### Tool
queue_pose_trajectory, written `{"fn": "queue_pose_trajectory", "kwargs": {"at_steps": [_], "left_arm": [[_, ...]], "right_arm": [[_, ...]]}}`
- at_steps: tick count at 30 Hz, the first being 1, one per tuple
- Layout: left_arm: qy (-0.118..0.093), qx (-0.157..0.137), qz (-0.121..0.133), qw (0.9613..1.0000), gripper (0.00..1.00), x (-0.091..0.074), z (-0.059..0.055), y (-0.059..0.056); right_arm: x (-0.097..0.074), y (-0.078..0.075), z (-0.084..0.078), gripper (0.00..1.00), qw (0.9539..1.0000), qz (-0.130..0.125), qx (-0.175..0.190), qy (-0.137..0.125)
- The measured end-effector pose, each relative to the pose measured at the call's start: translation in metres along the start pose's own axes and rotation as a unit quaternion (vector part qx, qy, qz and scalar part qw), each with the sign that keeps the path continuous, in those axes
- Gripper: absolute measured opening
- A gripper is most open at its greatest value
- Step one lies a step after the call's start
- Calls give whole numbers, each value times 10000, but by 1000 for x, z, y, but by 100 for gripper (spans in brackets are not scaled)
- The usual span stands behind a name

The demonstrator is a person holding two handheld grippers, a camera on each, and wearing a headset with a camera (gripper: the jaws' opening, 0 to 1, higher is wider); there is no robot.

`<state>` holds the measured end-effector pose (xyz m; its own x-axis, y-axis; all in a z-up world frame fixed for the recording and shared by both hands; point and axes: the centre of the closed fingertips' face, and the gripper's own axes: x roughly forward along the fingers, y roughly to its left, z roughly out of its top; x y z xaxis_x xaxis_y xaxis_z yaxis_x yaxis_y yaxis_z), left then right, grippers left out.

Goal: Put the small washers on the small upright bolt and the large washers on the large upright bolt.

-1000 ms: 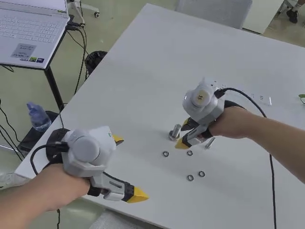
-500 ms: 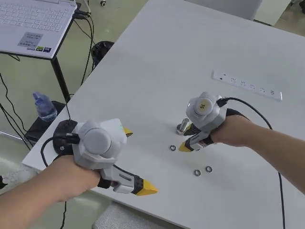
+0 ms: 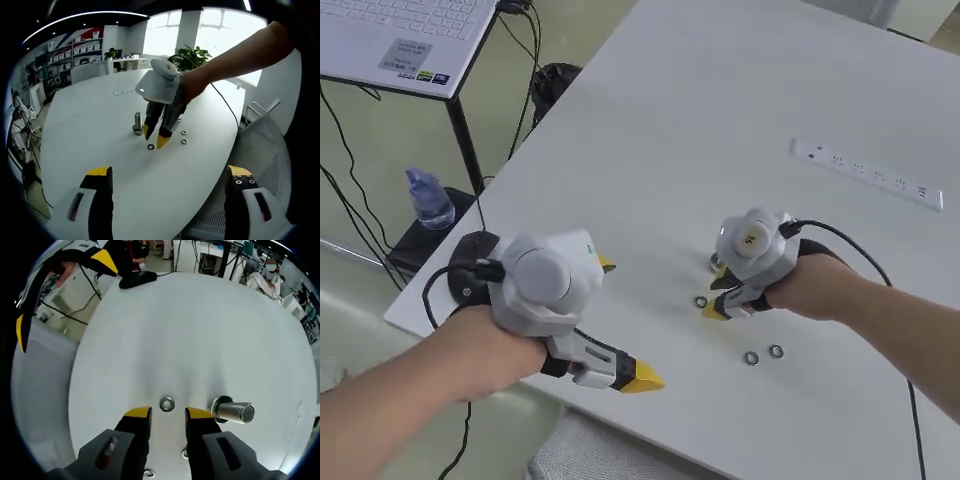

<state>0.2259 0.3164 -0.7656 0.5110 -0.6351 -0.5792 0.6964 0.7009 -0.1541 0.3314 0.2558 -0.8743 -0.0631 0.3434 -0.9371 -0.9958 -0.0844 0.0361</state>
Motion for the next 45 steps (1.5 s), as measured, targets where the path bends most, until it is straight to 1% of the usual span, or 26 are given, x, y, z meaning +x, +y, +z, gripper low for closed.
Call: {"fn": "queue_pose_trajectory", "kwargs": {"at_steps": [2, 4, 7, 9, 12, 18, 20, 21, 25, 31, 38, 45], "left_arm": [[49, 25, 14, 10000, 93, 0, -2, 2], [37, 8, 22, 10000, 92, -1, -1, 4], [15, -14, 20, 10000, 92, -2, 0, 4], [21, -7, 25, 10000, 91, -2, 0, 5], [40, -6, 2, 10000, 91, -2, -2, 4], [59, -21, -26, 10000, 89, -1, -5, 1], [75, -32, -45, 10000, 89, -1, -6, -1], [49, -50, -53, 10000, 89, -1, -5, -1], [47, -37, -39, 10000, 88, -2, -6, -1], [63, -44, -29, 10000, 87, -4, -7, 1], [122, -43, -33, 9999, 87, -5, -11, 0], [152, -60, -46, 9999, 86, -5, -14, -1]], "right_arm": [[1, 0, 1, 28, 10000, -4, 16, -6], [2, 1, 1, 28, 10000, 0, 29, 8], [3, -1, 1, 27, 9999, -85, -83, 52], [3, -2, 1, 27, 9999, -106, -46, 51], [3, -1, 0, 26, 9996, -181, -183, 124], [4, 1, 1, 23, 9994, -192, -218, 208], [4, 2, 2, 21, 9993, -194, -204, 227], [4, 3, 2, 20, 9993, -206, -215, 234], [4, 3, 0, 15, 9991, -228, -223, 278], [6, 3, 1, 15, 9985, -251, -308, 373], [6, 2, 2, 14, 9981, -265, -150, 535], [6, 2, 1, 13, 9976, -280, -157, 607]]}}
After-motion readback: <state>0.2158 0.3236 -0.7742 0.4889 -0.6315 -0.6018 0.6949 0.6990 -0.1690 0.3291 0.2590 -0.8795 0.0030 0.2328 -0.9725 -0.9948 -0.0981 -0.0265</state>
